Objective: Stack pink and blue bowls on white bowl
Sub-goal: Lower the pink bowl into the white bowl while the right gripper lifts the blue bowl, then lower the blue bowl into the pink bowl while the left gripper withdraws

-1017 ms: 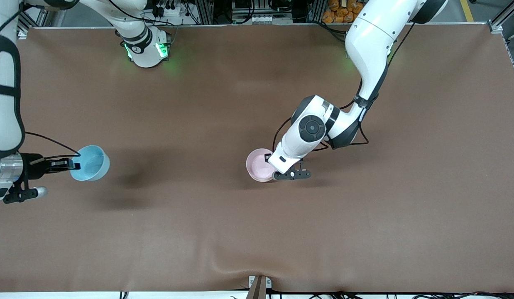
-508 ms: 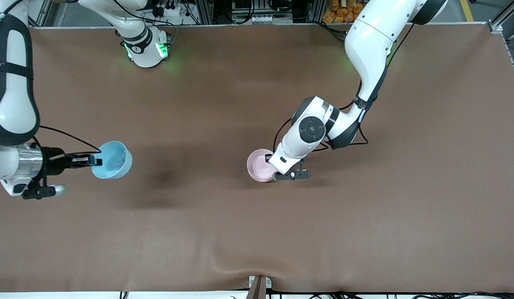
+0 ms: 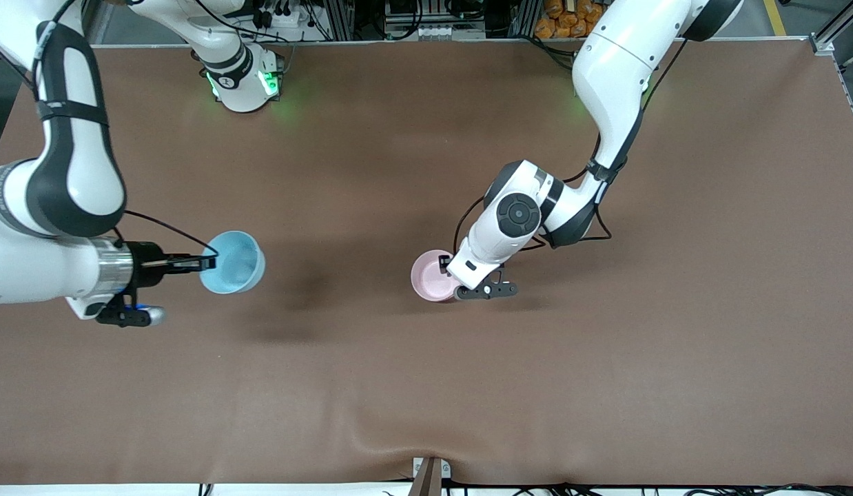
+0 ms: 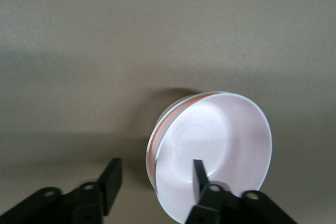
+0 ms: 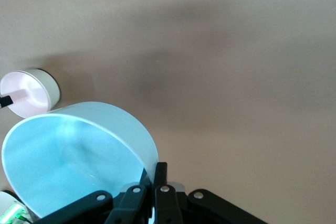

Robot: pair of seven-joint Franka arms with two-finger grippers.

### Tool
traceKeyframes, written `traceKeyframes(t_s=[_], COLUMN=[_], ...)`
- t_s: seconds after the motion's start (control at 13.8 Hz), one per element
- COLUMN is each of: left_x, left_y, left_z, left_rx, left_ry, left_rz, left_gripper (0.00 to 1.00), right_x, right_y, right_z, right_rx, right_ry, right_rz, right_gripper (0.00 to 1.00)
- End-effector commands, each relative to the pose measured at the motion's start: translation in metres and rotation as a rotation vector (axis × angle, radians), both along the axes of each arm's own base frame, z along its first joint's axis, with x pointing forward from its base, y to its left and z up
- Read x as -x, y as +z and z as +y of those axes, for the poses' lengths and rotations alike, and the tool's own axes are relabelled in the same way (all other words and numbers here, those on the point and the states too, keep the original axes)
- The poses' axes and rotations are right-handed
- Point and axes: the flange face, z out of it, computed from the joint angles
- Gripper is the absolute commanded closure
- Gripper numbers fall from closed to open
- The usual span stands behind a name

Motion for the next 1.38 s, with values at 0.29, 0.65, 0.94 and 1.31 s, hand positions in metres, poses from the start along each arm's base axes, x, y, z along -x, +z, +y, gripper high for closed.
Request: traceKeyframes(t_s=[0.29, 0.65, 0.94, 1.31], left_x=[-0.043, -0.074, -0.096, -0.087], left_y=[0.094, 0.148, 0.184, 0.238], left_z=[0.087, 0.175, 0.261, 0.323], left_rx=[-0.137, -0.163, -0.185, -0.18], left_ry=[0.03, 0.041, -0.053, -0.033], left_rz=[-0.061, -0.083, -0.076, -0.051], left_gripper=[0.0, 0.0, 0.0, 0.0], right_x=[0.011, 0.026, 0.036, 0.057], right_y=[0.0, -0.037, -0.084, -0.124], right_z=[0.156, 0.241, 0.289, 0.334], right_rx=[-0.016, 0.014, 0.0, 0.008], right_ry=[-0.067, -0.139, -0.197, -0.229], right_rz=[-0.068, -0.093, -0.083, -0.08], right_gripper=[1.0, 1.0, 1.0, 1.0])
